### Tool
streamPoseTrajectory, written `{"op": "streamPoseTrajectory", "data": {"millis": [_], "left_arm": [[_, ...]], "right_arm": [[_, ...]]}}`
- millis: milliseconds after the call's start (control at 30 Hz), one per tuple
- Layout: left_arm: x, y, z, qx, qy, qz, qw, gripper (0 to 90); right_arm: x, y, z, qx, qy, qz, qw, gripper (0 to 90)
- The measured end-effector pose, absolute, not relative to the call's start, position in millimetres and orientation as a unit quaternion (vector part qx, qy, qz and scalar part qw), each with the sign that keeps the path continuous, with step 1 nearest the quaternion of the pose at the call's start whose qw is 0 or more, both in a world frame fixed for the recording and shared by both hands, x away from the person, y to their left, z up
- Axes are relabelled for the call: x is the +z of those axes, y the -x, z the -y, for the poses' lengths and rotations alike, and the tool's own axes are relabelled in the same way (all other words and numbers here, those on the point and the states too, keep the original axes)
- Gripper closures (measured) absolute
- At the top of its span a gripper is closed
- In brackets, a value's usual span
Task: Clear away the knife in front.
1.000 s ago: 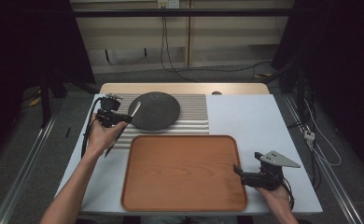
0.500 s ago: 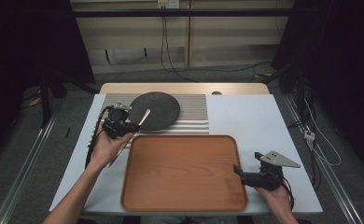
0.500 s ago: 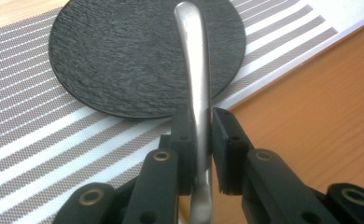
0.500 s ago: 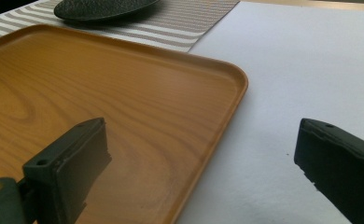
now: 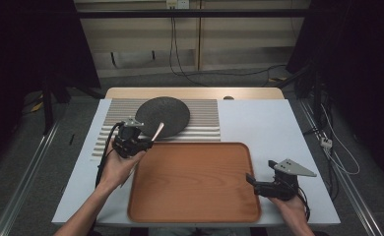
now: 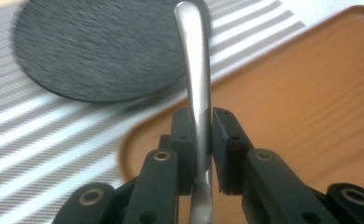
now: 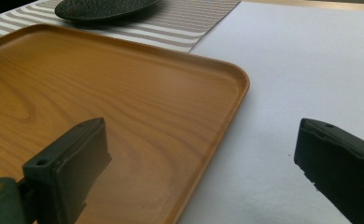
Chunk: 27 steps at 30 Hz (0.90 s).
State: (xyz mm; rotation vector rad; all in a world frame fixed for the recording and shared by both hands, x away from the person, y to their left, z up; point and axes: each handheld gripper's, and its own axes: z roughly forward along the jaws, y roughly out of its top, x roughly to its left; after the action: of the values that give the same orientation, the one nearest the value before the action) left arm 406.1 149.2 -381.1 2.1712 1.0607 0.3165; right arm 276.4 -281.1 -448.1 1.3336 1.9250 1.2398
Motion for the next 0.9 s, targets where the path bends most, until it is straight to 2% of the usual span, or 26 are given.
{"op": "streamPoseTrajectory", "data": {"millis": [467, 900], "left_arm": [[-402.6, -382.3, -125.4, 0.093, -0.856, -0.398, 0.316, 79.8], [-428.8, -377.2, -101.3, 0.067, -0.878, -0.385, 0.277, 79.8]], "right_arm": [[-447.9, -276.0, 281.4, 0.454, -0.488, -0.705, 0.243, 2.8], [-448.1, -275.2, 280.8, 0.454, -0.486, -0.707, 0.241, 2.8]]}}
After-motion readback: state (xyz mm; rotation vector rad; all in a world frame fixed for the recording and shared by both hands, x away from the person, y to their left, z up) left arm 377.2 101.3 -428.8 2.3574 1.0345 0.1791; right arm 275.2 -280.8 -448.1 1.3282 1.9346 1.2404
